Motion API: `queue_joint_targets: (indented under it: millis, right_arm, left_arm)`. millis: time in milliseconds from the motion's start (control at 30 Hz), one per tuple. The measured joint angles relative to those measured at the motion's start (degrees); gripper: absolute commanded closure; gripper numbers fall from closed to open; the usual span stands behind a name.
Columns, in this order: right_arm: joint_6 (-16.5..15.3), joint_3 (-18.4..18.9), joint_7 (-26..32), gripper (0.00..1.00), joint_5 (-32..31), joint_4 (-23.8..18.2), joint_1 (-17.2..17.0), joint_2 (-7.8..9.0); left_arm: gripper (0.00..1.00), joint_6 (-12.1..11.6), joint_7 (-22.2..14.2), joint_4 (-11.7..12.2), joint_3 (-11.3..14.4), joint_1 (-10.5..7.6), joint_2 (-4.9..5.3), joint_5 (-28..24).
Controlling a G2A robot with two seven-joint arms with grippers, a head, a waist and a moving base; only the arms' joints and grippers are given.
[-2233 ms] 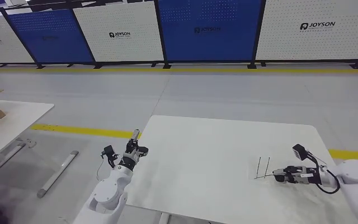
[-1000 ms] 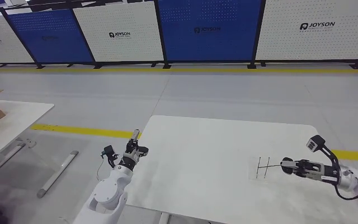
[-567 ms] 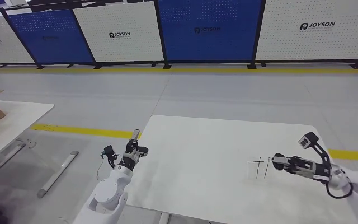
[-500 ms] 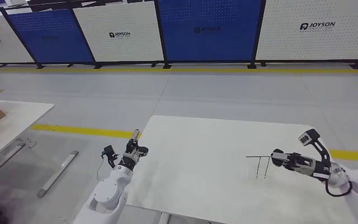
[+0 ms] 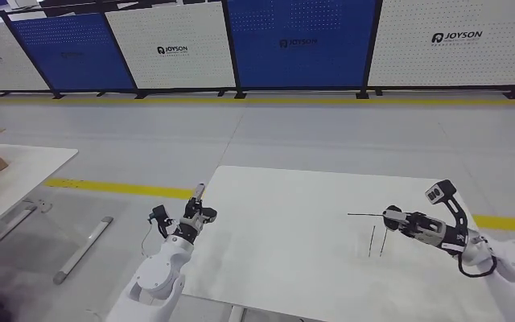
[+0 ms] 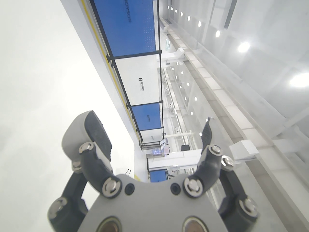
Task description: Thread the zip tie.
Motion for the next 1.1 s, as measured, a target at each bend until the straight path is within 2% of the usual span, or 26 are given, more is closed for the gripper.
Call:
queue_joint_targets:
  millis: [133, 200, 300, 400, 567, 667, 767, 867, 1000, 1100]
  right_arm:
    - [0.0, 0.0, 0.0, 1.0, 0.0, 0.0, 0.0, 0.0]
    - [0.0, 0.0, 0.0, 1.0, 0.0, 0.0, 0.0, 0.0]
    - [0.0, 0.0, 0.0, 1.0, 0.0, 0.0, 0.0, 0.0]
    - [0.0, 0.0, 0.0, 1.0, 0.0, 0.0, 0.0, 0.0]
    - [0.04, 0.03, -0.18, 1.0, -0.05, -0.11, -0.1, -0.01]
    - [0.33, -0.05, -3.25, 1.0, -1.21, -1.89, -1.1, -0.28]
    - [0.66, -1.66, -6.16, 1.0, -3.3, -4.27, -1.84, -0.96]
    - [1.28, -4.1, -8.2, 1.0, -5.44, -5.73, -1.6, -1.92]
    - [1.81, -7.57, -10.15, 1.0, -7.5, -6.6, -0.76, -3.45]
    - [1.41, -9.53, -11.8, 1.0, -8.56, -6.27, -0.14, -4.51]
  left_arm:
    - [0.0, 1.72, -7.97, -1.43, 4.2, -1.7, 0.17, 4.01]
    - [0.0, 2.53, -11.61, -1.12, 6.89, -2.86, 0.12, 5.16]
    - [0.0, 2.95, -14.29, 0.37, 10.48, -4.54, -0.06, 6.77]
    - [0.0, 2.35, -14.56, 1.92, 12.62, -5.48, -0.33, 6.27]
    - [0.0, 2.25, -14.46, 1.98, 12.57, -5.49, -0.34, 6.03]
    - [0.0, 1.61, -13.91, 1.99, 12.27, -5.45, -0.43, 4.89]
    - [0.0, -0.49, -14.71, 1.77, 11.6, -4.75, -0.51, 0.57]
    - [0.0, -0.64, -16.59, 1.26, 12.06, -4.79, -0.52, -1.08]
    - [0.0, 0.52, -17.41, 0.81, 14.84, -6.07, -0.77, -0.68]
    - [0.0, 1.08, -17.59, 1.71, 17.35, -7.35, -1.08, -0.8]
